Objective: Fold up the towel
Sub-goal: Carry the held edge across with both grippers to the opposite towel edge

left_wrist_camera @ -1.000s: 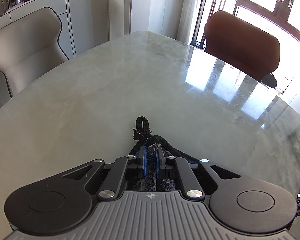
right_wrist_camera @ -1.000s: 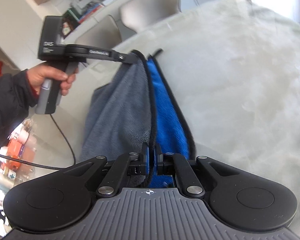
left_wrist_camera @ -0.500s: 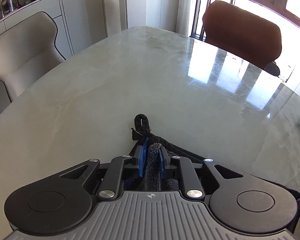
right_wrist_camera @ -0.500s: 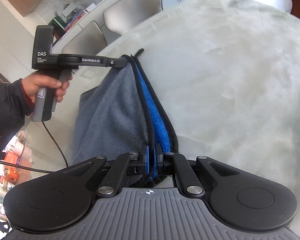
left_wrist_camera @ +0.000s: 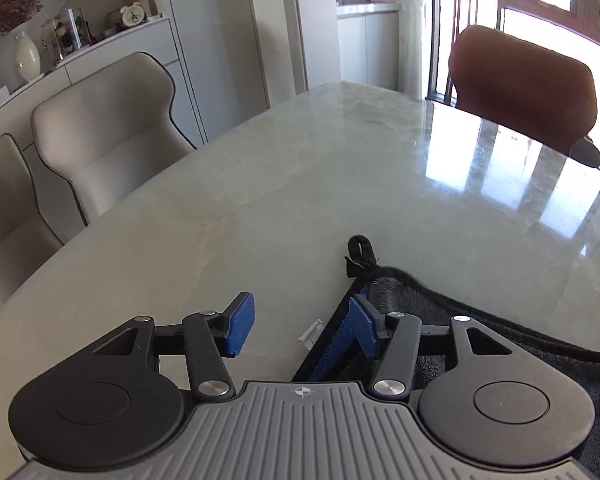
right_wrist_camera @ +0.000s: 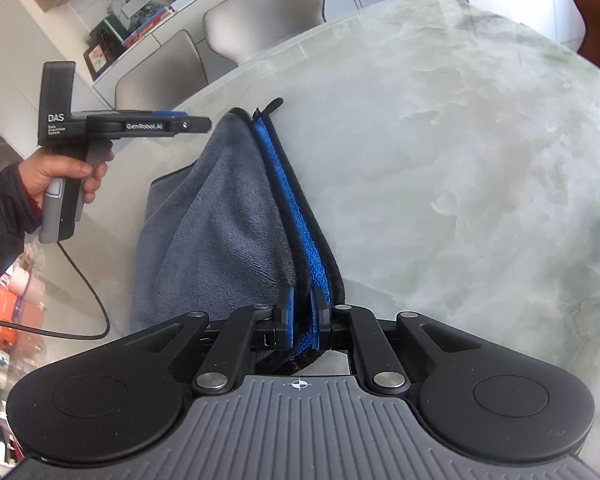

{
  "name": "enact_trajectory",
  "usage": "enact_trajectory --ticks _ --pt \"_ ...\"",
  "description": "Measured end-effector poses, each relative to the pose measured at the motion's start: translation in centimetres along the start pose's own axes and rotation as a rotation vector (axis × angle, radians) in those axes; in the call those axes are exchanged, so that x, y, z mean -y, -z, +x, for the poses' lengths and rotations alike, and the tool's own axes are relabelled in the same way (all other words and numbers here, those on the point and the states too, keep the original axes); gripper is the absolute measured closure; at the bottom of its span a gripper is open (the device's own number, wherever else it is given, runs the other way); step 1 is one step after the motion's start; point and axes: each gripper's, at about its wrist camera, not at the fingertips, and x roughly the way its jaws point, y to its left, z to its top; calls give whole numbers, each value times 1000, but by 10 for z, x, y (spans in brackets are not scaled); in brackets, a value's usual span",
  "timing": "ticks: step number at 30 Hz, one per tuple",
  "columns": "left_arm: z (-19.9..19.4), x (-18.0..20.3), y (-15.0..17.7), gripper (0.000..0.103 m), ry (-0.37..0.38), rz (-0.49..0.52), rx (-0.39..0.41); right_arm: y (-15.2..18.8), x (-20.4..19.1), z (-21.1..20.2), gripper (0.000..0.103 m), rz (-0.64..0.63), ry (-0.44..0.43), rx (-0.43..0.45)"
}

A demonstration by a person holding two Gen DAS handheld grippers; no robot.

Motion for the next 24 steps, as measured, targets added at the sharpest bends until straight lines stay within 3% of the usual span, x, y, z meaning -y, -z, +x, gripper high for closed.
enact_trajectory --ticks 2,5,10,16,19,24 --pt "-3 -5 -3 38 10 -36 15 1 0 0 95 7 9 -4" --pt "4 -5 -2 38 15 -56 -50 1 -3 0 94 2 25 -15" --pt "21 5 21 38 22 11 -150 3 -4 -5 94 -32 46 -52" --pt "18 7 25 40 65 59 -141 2 -1 -2 94 -15 39 -63" --pt "25 8 24 52 81 78 -167 2 -1 -1 94 -16 38 -65" --pt "24 17 25 59 92 110 -178 3 1 -1 94 -14 34 -66"
